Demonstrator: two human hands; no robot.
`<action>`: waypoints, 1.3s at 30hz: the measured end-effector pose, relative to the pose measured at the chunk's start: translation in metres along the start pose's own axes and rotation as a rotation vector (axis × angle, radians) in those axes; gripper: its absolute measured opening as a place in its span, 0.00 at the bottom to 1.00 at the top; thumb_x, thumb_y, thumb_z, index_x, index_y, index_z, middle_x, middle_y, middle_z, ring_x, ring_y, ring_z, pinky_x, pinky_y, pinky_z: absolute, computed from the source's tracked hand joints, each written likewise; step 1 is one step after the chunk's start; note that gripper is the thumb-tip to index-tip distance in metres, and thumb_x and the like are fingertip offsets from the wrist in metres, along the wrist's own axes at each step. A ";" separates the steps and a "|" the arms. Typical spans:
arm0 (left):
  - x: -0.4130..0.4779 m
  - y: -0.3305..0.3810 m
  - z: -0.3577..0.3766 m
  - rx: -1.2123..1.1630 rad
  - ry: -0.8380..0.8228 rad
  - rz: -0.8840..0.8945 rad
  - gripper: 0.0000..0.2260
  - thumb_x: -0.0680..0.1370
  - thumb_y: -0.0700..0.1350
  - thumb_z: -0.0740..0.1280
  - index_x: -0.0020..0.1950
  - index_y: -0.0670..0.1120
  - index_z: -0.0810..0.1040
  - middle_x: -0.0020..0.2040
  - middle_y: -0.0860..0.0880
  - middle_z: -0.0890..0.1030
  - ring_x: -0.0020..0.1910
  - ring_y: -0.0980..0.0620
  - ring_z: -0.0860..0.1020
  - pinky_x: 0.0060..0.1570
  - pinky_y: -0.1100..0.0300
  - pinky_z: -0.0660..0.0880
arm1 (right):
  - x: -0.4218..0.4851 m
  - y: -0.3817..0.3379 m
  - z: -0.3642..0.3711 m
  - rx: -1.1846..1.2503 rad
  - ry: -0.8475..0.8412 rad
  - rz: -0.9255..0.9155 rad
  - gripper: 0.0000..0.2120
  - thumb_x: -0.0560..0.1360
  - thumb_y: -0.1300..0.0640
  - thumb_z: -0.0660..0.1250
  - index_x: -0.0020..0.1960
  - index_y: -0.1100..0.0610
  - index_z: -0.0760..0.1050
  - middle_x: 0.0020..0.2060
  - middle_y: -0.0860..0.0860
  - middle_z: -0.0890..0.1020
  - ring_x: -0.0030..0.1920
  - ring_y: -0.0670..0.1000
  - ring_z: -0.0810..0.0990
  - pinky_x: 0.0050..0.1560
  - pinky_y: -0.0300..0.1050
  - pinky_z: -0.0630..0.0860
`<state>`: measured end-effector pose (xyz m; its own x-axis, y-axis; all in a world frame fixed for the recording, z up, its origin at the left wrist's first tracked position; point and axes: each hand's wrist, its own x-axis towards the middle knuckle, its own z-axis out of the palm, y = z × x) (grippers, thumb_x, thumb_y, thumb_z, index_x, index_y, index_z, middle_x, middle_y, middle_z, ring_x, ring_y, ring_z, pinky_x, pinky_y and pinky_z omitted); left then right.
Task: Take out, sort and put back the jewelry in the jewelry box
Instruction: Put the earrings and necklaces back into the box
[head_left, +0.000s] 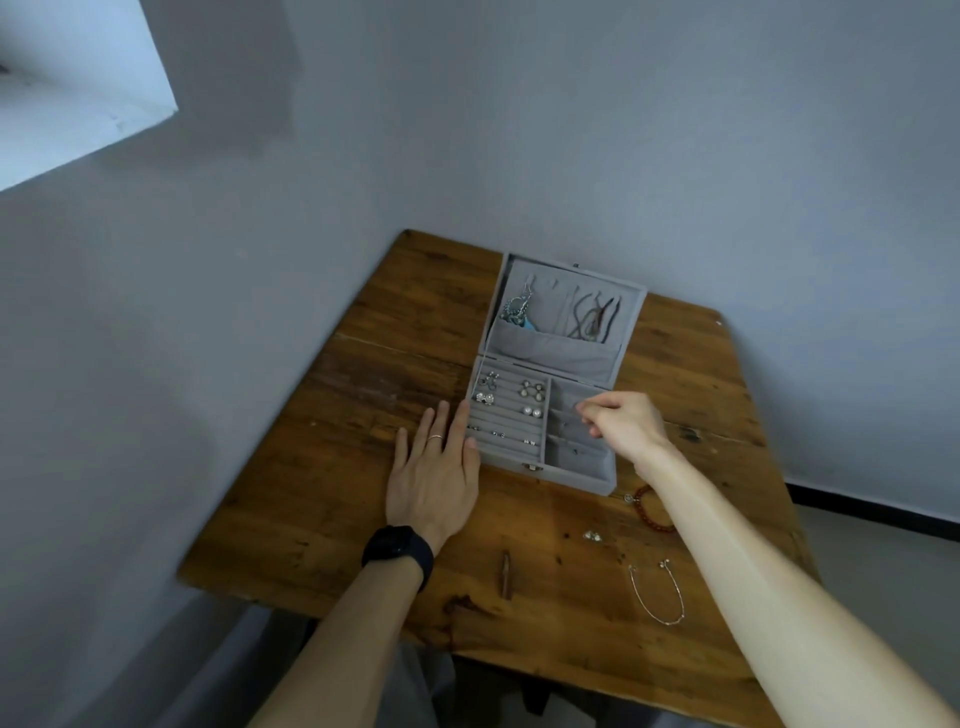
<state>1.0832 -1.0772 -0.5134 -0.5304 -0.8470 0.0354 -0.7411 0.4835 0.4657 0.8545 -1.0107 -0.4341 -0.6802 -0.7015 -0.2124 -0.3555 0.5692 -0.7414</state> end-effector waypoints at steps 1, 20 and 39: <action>0.000 0.000 0.000 0.002 -0.003 -0.002 0.25 0.85 0.56 0.40 0.82 0.56 0.43 0.82 0.51 0.50 0.81 0.53 0.47 0.79 0.47 0.42 | 0.000 -0.001 -0.001 0.011 -0.003 -0.006 0.05 0.77 0.51 0.71 0.49 0.50 0.84 0.42 0.46 0.86 0.41 0.46 0.83 0.41 0.40 0.75; -0.001 0.002 -0.001 0.008 0.018 -0.001 0.24 0.85 0.56 0.41 0.82 0.56 0.44 0.82 0.50 0.54 0.81 0.52 0.49 0.79 0.47 0.44 | 0.006 -0.005 -0.003 0.025 -0.009 -0.016 0.04 0.77 0.52 0.71 0.49 0.49 0.84 0.43 0.45 0.86 0.41 0.45 0.82 0.38 0.38 0.73; -0.001 0.002 0.001 0.013 0.038 -0.014 0.24 0.85 0.56 0.42 0.83 0.55 0.47 0.82 0.50 0.56 0.81 0.52 0.52 0.79 0.48 0.45 | -0.030 0.050 -0.018 -0.518 0.078 -0.229 0.14 0.80 0.49 0.65 0.64 0.47 0.80 0.57 0.49 0.83 0.55 0.52 0.81 0.52 0.44 0.78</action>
<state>1.0813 -1.0753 -0.5135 -0.5042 -0.8613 0.0632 -0.7535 0.4746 0.4549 0.8454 -0.9536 -0.4530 -0.5870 -0.8093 -0.0212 -0.7540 0.5561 -0.3497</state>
